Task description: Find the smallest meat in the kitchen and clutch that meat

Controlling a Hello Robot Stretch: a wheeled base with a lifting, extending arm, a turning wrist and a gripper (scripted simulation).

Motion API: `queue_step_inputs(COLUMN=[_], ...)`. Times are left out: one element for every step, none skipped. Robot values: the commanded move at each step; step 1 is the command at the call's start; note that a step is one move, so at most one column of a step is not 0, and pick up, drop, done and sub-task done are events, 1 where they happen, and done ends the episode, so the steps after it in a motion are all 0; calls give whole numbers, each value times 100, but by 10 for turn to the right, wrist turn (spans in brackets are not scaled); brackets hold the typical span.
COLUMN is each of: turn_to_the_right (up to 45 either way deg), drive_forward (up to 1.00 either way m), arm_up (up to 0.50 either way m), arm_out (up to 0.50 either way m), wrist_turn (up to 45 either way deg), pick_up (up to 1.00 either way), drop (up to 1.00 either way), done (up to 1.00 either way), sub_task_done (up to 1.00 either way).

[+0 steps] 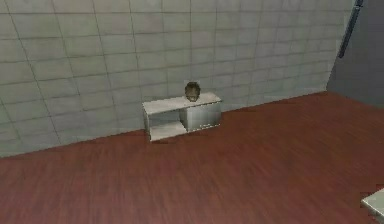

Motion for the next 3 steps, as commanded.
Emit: queue_step_inputs(turn_to_the_right=[450,-300,0], drive_forward=[0,0,100], arm_up=[0,0,0], arm_out=[0,0,0], wrist_turn=[0,0,0], pick_up=[0,0,0], drop=[0,0,0], done=[0,0,0], sub_task_done=[0,0,0])
